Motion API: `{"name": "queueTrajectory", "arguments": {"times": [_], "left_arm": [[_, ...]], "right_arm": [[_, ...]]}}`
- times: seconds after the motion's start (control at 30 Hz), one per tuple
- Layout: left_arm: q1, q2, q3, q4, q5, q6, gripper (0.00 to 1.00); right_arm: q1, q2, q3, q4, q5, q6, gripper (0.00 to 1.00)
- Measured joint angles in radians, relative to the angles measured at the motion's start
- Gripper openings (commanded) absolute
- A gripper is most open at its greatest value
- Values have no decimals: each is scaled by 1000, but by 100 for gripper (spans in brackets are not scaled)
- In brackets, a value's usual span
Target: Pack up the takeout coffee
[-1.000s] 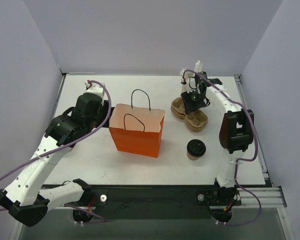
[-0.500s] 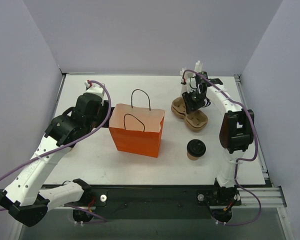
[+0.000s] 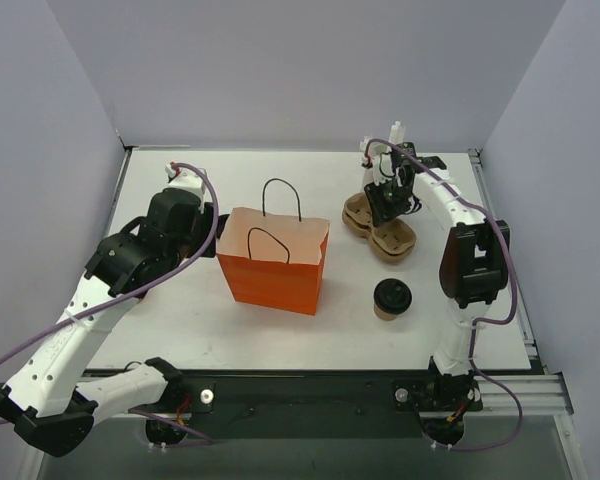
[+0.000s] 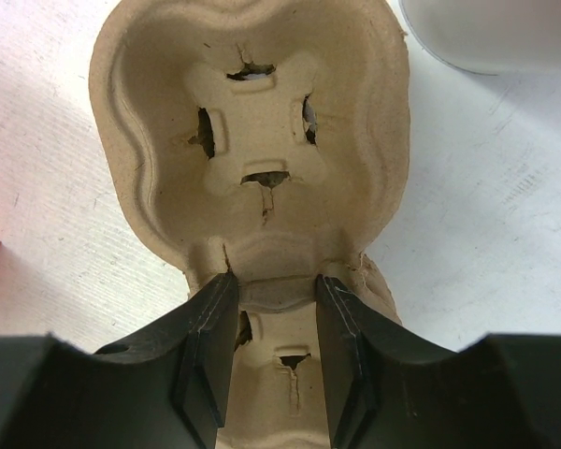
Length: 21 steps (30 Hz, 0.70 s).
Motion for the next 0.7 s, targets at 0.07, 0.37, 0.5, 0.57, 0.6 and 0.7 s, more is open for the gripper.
{"name": "queueTrajectory", "arguments": {"times": [0.07, 0.37, 0.5, 0.57, 0.6, 0.7], "left_arm": [[0, 0, 0, 0, 0, -5, 64], [8, 0, 0, 0, 9, -34, 64], [17, 7, 17, -4, 28, -51, 64], [19, 10, 31, -5, 39, -61, 64], [20, 11, 38, -7, 45, -66, 64], [25, 13, 61, -12, 60, -77, 64]], "right_arm": [[1, -12, 0, 0, 3, 0, 22], [9, -109, 2, -1, 2, 18, 21], [25, -150, 19, -10, 10, 55, 20], [40, -178, 34, -21, 16, 77, 20], [51, -197, 40, -25, 22, 91, 20], [97, -267, 69, -49, 40, 117, 20]]}}
